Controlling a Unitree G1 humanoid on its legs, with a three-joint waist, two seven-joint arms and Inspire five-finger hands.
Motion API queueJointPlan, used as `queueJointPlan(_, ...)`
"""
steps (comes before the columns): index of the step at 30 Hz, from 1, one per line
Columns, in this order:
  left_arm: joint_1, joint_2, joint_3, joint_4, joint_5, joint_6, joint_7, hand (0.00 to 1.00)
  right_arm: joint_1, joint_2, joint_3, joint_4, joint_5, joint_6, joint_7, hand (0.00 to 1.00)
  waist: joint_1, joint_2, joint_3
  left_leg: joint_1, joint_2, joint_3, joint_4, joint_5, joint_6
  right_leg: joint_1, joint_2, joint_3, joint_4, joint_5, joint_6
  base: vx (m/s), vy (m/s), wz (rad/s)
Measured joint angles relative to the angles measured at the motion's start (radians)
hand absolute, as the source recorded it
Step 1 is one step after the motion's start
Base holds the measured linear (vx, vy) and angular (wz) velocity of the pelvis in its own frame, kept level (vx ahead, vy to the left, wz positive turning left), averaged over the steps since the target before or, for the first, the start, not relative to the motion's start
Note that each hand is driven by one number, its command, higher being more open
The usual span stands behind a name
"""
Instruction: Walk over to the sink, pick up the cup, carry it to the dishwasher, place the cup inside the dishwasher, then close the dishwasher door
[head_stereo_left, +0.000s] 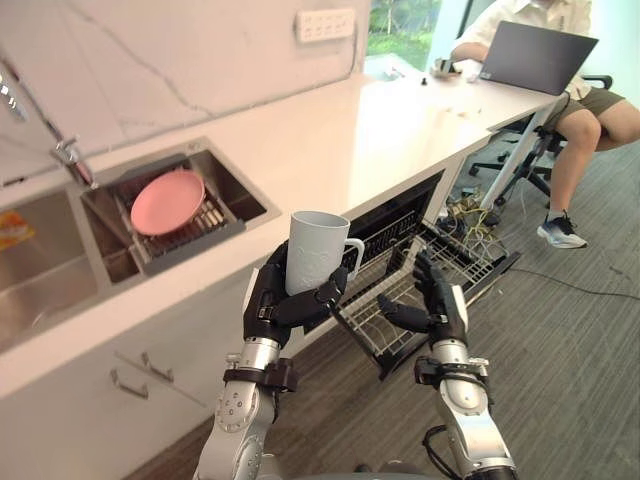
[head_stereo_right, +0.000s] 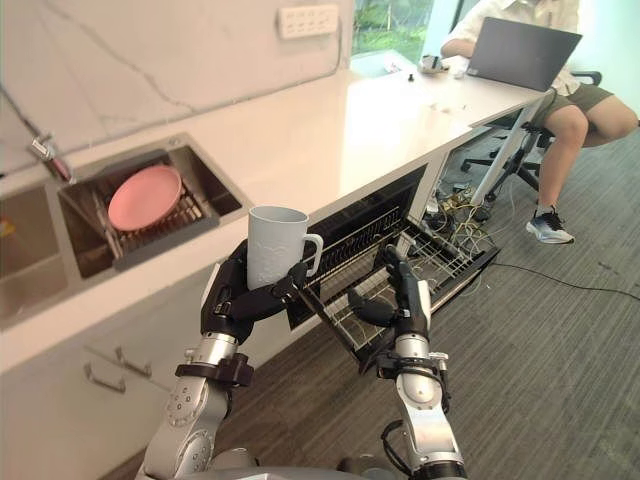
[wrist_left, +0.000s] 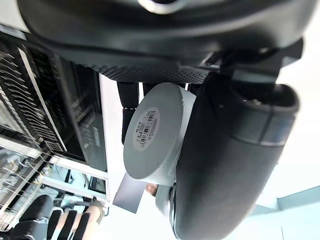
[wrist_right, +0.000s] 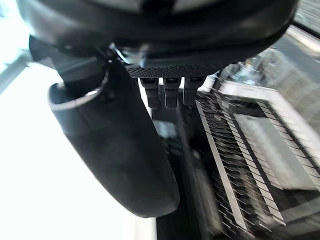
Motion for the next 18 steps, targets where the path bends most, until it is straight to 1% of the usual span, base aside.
queueJointPlan(1, -0.009, -0.001, 0.0, 0.0, 0.005, 0.0, 0.001, 0.3, 0.001, -0.001, 0.002, -0.001, 0.009, 0.0, 0.011, 0.9, 0.004, 0.003, -0.002, 0.001, -0.041, -0.043, -0.155, 0.02, -0.002, 0.003, -0.012, 0.026, 0.003, 0.001, 0.006, 0.17, 0.218, -0.67)
queueJointPlan(2, -0.017, -0.013, 0.0, -0.001, 0.006, -0.002, 0.002, 0.3, 0.003, -0.01, 0.009, -0.005, 0.025, -0.001, 0.023, 0.9, 0.012, 0.028, -0.007, 0.026, -0.065, -0.1, -0.341, 0.163, -0.002, 0.005, -0.004, 0.06, 0.004, -0.003, 0.032, 0.17, 0.239, -0.77)
queueJointPlan(3, -0.024, -0.004, 0.007, 0.003, 0.007, -0.005, 0.004, 0.3, 0.002, -0.005, 0.011, 0.003, 0.031, -0.004, 0.029, 0.9, 0.019, 0.015, -0.002, 0.039, -0.073, -0.095, -0.339, 0.184, -0.017, 0.014, -0.011, 0.087, 0.001, -0.014, 0.055, 0.17, 0.208, -0.63)
queueJointPlan(4, -0.027, 0.002, 0.018, 0.004, 0.02, -0.006, 0.016, 0.3, 0.008, 0.004, 0.029, -0.004, 0.046, -0.004, 0.039, 0.9, 0.007, -0.002, -0.004, 0.066, -0.102, -0.089, -0.375, 0.191, -0.007, 0.019, -0.037, 0.114, -0.014, -0.013, 0.057, 0.17, 0.204, -0.24)
queueJointPlan(5, -0.031, 0.003, 0.036, 0.004, 0.025, -0.006, 0.023, 0.3, 0.009, 0.007, 0.042, -0.015, 0.05, -0.008, 0.056, 0.9, -0.01, -0.005, -0.004, 0.067, -0.123, -0.084, -0.388, 0.196, 0.001, 0.016, -0.055, 0.13, -0.024, -0.012, 0.057, 0.15, 0.176, -0.04)
queueJointPlan(6, -0.032, 0.005, 0.043, 0.004, 0.025, -0.006, 0.024, 0.3, 0.009, 0.007, 0.047, -0.019, 0.062, -0.008, 0.066, 0.9, -0.012, -0.005, -0.004, 0.071, -0.129, -0.079, -0.393, 0.197, 0.003, 0.017, -0.061, 0.137, -0.029, -0.011, 0.059, 0.1, 0.153, -0.08)
queueJointPlan(7, -0.032, 0.007, 0.058, 0.004, 0.026, -0.006, 0.029, 0.3, 0.009, 0.01, 0.055, -0.021, 0.085, -0.008, 0.088, 0.9, -0.004, -0.006, -0.003, 0.089, -0.135, -0.061, -0.41, 0.199, 0.006, 0.022, -0.068, 0.152, -0.039, -0.002, 0.073, 0.06, 0.071, -0.2)
queueJointPlan(8, -0.031, 0.01, 0.069, 0.004, 0.027, -0.006, 0.044, 0.3, 0.011, 0.013, 0.066, -0.027, 0.111, -0.008, 0.104, 0.9, -0.002, -0.007, -0.003, 0.112, -0.139, -0.055, -0.428, 0.2, 0.009, 0.038, -0.07, 0.16, -0.05, 0.003, 0.08, 0.04, 0.043, -0.19)
queueJointPlan(10, -0.031, 0.013, 0.082, 0.004, 0.027, -0.007, 0.046, 0.3, 0.016, 0.015, 0.081, -0.068, 0.151, -0.008, 0.121, 0.9, -0.003, -0.009, -0.004, 0.142, -0.144, -0.05, -0.465, 0.211, 0.013, 0.054, -0.072, 0.171, -0.064, 0.004, 0.082, 0.02, -0.006, -0.09)
queueJointPlan(13, -0.031, 0.027, 0.082, 0.004, 0.031, -0.008, 0.046, 0.3, 0.016, 0.016, 0.094, -0.153, 0.216, -0.02, 0.155, 0.9, -0.009, -0.011, -0.004, 0.176, -0.147, -0.032, -0.532, 0.24, 0.01, 0.055, -0.069, 0.189, -0.08, 0.01, 0.088, 0.0, -0.043, -0.18)
queueJointPlan(16, -0.032, 0.026, 0.076, 0.004, 0.045, -0.008, 0.043, 0.3, 0.018, 0.016, 0.097, -0.203, 0.27, -0.031, 0.179, 0.9, -0.015, -0.011, -0.004, 0.212, -0.143, -0.014, -0.588, 0.258, 0.01, 0.055, -0.061, 0.21, -0.091, 0.021, 0.081, -0.02, -0.059, -0.29)
queueJointPlan(18, -0.033, 0.028, 0.078, 0.004, 0.045, -0.008, 0.043, 0.3, 0.025, 0.018, 0.098, -0.223, 0.342, -0.041, 0.195, 0.9, -0.021, -0.017, -0.008, 0.236, -0.136, 0.005, -0.626, 0.27, 0.01, 0.055, -0.051, 0.234, -0.102, 0.032, 0.076, 0.0, -0.039, -0.33)
